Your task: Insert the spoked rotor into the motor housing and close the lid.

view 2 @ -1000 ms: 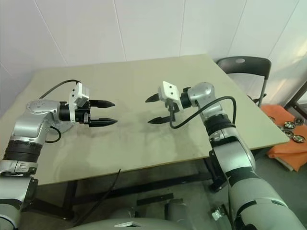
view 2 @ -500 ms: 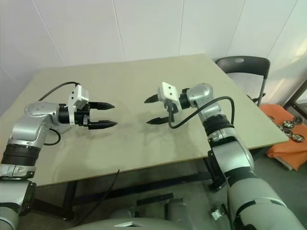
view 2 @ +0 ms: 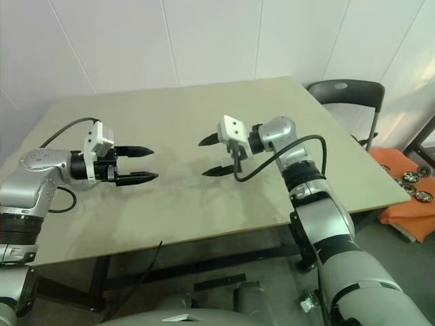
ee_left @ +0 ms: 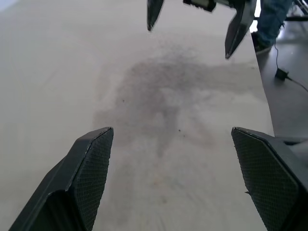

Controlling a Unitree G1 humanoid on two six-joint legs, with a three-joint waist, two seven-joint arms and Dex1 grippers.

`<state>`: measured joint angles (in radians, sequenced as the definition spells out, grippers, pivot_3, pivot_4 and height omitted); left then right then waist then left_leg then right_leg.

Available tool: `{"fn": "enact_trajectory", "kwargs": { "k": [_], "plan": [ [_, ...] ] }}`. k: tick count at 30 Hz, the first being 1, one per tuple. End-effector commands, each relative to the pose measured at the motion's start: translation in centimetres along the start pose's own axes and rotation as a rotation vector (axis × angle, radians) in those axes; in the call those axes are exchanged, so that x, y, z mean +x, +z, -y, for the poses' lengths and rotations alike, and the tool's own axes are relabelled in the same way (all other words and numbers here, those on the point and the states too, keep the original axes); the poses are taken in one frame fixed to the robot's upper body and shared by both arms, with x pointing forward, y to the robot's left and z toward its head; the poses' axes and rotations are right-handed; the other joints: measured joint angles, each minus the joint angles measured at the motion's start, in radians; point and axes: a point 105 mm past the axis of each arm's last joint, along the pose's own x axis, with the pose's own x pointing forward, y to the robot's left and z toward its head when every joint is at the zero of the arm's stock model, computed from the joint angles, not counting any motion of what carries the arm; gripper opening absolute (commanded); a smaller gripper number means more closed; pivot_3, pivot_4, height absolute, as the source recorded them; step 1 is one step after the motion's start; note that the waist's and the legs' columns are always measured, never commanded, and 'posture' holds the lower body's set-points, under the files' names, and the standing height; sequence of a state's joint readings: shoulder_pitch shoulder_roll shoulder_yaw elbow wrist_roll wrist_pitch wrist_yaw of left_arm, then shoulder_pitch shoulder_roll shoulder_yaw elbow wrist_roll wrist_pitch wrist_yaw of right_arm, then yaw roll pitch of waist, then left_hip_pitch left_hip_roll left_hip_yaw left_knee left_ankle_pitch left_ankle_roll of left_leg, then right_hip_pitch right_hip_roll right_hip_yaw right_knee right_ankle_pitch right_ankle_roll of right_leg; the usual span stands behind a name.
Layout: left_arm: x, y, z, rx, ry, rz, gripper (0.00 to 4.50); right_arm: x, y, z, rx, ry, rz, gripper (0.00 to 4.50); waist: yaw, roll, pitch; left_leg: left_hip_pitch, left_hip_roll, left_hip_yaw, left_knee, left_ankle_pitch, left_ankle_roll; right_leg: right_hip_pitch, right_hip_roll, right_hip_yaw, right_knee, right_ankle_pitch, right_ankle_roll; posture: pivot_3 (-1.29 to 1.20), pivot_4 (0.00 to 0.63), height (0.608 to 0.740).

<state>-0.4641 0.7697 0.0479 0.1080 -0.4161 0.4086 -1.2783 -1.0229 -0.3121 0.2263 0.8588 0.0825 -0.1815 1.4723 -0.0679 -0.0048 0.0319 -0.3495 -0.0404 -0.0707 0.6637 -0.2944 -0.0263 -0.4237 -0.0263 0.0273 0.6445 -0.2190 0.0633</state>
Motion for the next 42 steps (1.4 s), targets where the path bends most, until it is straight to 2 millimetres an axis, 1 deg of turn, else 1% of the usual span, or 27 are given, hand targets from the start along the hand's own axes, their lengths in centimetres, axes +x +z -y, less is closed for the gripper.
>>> {"fn": "enact_trajectory", "kwargs": {
  "k": [1, 5, 17, 23, 29, 34, 37, 39, 42],
  "plan": [
    [-0.5, 1.1, 0.2, 0.025, 0.018, 0.031, 4.18, -0.1, 1.4, 0.7, -0.033, -0.016, 0.031, 4.44, 0.000, 0.000, 0.000, 0.000, 0.000, 0.000, 0.000, 0.000, 0.000, 0.000, 0.000, 0.000, 0.000, 0.000, 0.000, 0.00, 0.000, 0.740],
    [-0.6, 0.8, 0.6, -0.002, 0.022, 0.035, 4.18, -0.2, 1.1, 0.4, -0.025, -0.004, 0.029, 4.44, 0.000, 0.001, 0.001, 0.000, 0.000, 0.000, 0.000, 0.000, 0.000, 0.000, 0.000, 0.000, 0.000, 0.000, 0.000, 0.00, 0.000, 0.740],
    [-0.5, 0.7, 1.0, -0.021, 0.022, 0.036, 4.18, -0.3, 0.9, 0.3, -0.009, -0.009, 0.028, 4.44, 0.000, 0.001, 0.001, 0.000, 0.000, 0.000, 0.000, 0.000, 0.000, 0.000, 0.000, 0.000, 0.000, 0.000, 0.000, 0.00, 0.000, 0.740],
    [-0.5, 0.3, 0.8, -0.023, 0.044, 0.034, 4.18, -0.2, 1.0, 0.4, -0.004, -0.009, 0.028, 4.44, 0.000, 0.002, 0.001, 0.000, 0.000, 0.000, 0.000, 0.000, 0.000, 0.000, 0.000, 0.000, 0.000, 0.000, 0.000, 0.00, 0.000, 0.740],
    [-0.5, -0.1, 0.4, -0.031, 0.093, 0.054, 4.18, 0.7, 1.2, 0.7, -0.010, -0.011, 0.034, 4.44, -0.001, 0.002, 0.001, 0.000, 0.000, 0.000, 0.000, 0.000, 0.000, 0.000, 0.000, 0.000, 0.000, 0.000, 0.000, 0.00, 0.000, 0.740],
    [-1.0, 0.0, 0.4, -0.034, 0.134, 0.073, 4.18, 1.7, 1.7, 1.4, -0.008, -0.043, 0.058, 4.44, -0.001, 0.002, 0.002, 0.000, 0.000, 0.000, 0.000, 0.000, 0.000, 0.000, 0.000, 0.000, 0.000, 0.000, 0.000, 0.00, 0.000, 0.740],
    [-1.0, 0.1, -0.1, -0.052, 0.190, 0.104, 4.18, 2.3, 1.9, 1.6, 0.020, -0.058, 0.093, 4.44, 0.001, 0.002, 0.002, 0.000, 0.000, 0.000, 0.000, 0.000, 0.000, 0.000, 0.000, 0.000, 0.000, 0.000, 0.000, 0.00, 0.000, 0.740],
    [-1.0, 0.2, -0.5, -0.067, 0.239, 0.136, 4.18, 2.8, 1.9, 2.1, 0.038, -0.105, 0.110, 4.44, 0.001, 0.002, 0.002, 0.000, 0.000, -0.001, 0.000, 0.000, 0.000, 0.000, 0.000, 0.000, 0.000, 0.000, 0.000, 0.00, 0.000, 0.740],
    [-0.9, -0.5, -1.5, -0.096, 0.340, 0.168, 4.18, 3.3, 1.9, 3.1, 0.076, -0.212, 0.151, 4.44, 0.001, 0.002, 0.002, 0.000, 0.000, -0.001, 0.000, 0.000, 0.000, 0.000, -0.001, 0.000, 0.000, 0.000, 0.000, 0.00, 0.000, 0.740]
  ]
}}
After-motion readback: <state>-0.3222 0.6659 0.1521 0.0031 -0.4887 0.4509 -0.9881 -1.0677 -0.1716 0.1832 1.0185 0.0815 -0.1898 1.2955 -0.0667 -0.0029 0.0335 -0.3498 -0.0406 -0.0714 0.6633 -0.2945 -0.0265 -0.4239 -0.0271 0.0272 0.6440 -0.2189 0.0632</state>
